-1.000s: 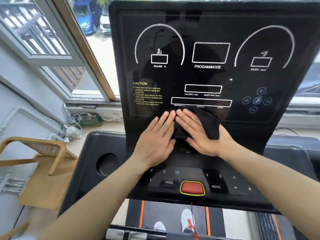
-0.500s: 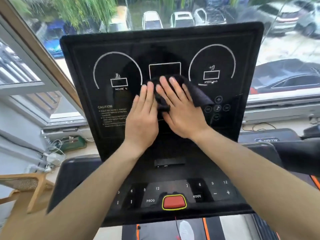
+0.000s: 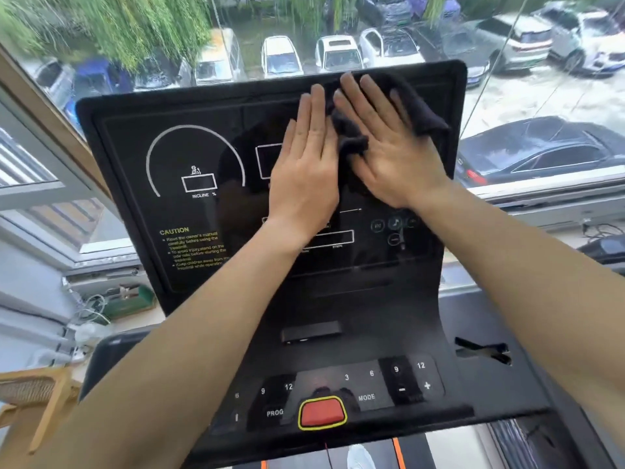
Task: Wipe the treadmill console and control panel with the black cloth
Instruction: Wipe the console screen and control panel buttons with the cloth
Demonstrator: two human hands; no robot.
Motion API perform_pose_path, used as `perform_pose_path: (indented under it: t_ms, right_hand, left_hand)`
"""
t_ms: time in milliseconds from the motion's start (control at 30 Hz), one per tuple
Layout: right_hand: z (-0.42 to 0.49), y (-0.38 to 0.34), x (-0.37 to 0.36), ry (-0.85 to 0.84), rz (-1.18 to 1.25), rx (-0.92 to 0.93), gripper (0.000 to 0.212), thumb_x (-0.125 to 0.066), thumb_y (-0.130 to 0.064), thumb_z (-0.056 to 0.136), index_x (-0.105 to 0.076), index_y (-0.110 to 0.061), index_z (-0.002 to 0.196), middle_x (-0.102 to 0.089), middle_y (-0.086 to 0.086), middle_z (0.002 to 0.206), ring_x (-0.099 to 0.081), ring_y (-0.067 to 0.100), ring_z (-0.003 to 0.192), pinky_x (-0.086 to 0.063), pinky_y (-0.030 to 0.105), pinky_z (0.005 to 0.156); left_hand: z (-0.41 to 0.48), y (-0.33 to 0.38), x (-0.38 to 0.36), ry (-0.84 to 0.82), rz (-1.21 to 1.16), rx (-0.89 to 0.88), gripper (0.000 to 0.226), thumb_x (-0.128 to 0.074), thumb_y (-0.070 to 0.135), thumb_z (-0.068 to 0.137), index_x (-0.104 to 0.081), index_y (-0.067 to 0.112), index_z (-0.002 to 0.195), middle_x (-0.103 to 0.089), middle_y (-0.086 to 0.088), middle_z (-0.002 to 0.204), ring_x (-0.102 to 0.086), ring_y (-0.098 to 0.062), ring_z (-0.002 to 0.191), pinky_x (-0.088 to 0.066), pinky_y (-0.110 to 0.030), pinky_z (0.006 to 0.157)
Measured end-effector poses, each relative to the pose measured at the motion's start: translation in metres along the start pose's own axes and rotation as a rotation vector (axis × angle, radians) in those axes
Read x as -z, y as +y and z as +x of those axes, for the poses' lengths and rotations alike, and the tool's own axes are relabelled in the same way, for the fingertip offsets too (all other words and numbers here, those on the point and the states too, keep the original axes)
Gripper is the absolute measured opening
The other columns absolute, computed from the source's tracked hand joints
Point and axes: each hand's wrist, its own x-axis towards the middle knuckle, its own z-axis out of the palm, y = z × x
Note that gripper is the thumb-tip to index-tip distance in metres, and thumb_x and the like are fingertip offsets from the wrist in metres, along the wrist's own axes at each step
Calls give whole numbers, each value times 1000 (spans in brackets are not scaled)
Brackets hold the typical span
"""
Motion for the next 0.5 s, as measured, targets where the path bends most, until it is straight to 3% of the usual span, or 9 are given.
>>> perform_pose_path:
  t_ms: [100, 200, 333, 400, 500]
  right_hand:
    - [-37, 3, -8, 7, 34, -207, 72, -48, -28, 96, -19, -13, 159, -15, 10, 168, -9, 25, 155, -1, 41, 125]
    - [-99, -19, -32, -89, 77, -321, 78, -46, -32, 91, -13, -15, 160, -5, 5, 168, 3, 19, 154, 4, 39, 124]
    - [-177, -57, -55, -243, 18, -185, 89, -46, -39, 90, 8, -21, 160, 15, -1, 168, 13, 21, 154, 6, 40, 123]
    - [-171, -58, -55, -266, 5, -86, 92, -47, -39, 90, 11, -22, 159, 11, 1, 168, 7, 24, 155, 6, 40, 123]
    - [-100, -38, -35, -199, -7, 31, 81, -44, -39, 94, 1, -17, 159, -6, 5, 166, -8, 25, 155, 0, 39, 123]
  left_hand:
    - [4, 23, -17, -26, -33, -98, 51, -37, 3, 101, -33, -6, 151, -21, -25, 163, -17, -38, 153, -19, -47, 125]
    - [-47, 35, -32, -149, -52, -207, 52, -34, 3, 101, -29, -7, 152, -16, -24, 164, -10, -37, 154, -17, -47, 125]
    - [-127, 28, -32, -349, -33, -308, 52, -27, 4, 100, -34, -6, 151, -16, -21, 165, -11, -34, 155, -18, -45, 126]
    - [-132, 13, -26, -327, 42, -342, 50, -19, 4, 103, -41, -5, 148, -22, -20, 163, -19, -32, 153, -19, -44, 125]
    - [-90, -4, -11, -172, 122, -222, 47, -23, 4, 105, -43, -3, 146, -28, -20, 162, -26, -31, 151, -17, -42, 124]
